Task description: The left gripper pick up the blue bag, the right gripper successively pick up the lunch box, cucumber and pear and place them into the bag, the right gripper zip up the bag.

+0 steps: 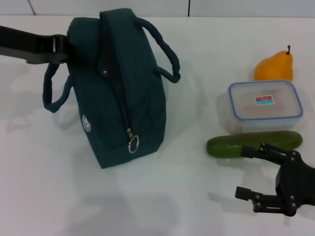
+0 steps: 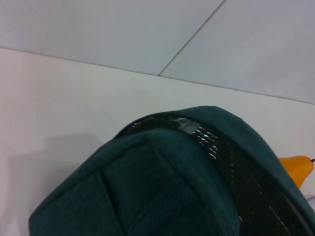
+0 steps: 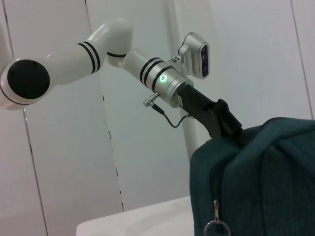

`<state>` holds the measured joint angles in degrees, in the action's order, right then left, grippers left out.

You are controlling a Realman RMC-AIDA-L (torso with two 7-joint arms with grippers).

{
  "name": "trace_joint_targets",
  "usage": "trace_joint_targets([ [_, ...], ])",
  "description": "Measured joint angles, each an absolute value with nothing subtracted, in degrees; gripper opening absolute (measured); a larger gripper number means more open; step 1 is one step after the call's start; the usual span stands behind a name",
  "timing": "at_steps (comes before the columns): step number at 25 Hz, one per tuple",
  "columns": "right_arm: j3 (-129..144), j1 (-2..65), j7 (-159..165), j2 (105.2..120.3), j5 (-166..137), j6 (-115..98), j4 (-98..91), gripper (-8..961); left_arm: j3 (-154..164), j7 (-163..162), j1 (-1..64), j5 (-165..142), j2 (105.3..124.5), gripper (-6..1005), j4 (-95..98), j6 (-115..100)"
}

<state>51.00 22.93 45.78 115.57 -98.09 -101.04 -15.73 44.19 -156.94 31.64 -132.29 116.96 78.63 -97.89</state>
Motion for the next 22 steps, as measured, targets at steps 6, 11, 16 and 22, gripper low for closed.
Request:
trace_joint_targets([
  [6, 50.8, 22.9, 45.9, 115.65, -98.0, -101.3, -15.7, 854, 44.3, -156.6, 31.7, -131.8, 116.83, 47, 78.8, -98.4],
  [11, 50.6, 22.5, 46.2, 115.59, -95.3, -102.5, -14.9, 854, 43.9, -157.2, 31.7, -125.6, 115.04, 45, 79.2, -100.4],
  [16, 50.5, 21.6, 49.3, 115.34, -89.9, -103.9, -14.0, 854, 44.1, -160.1, 31.6, -123.2, 114.52, 45, 82.0, -102.4],
  [22, 50.5, 20.8, 50.8, 115.3, -86.0, -105.0, -13.1, 854, 44.4, -160.7, 31.7, -123.4, 115.08, 45, 82.5, -103.7],
])
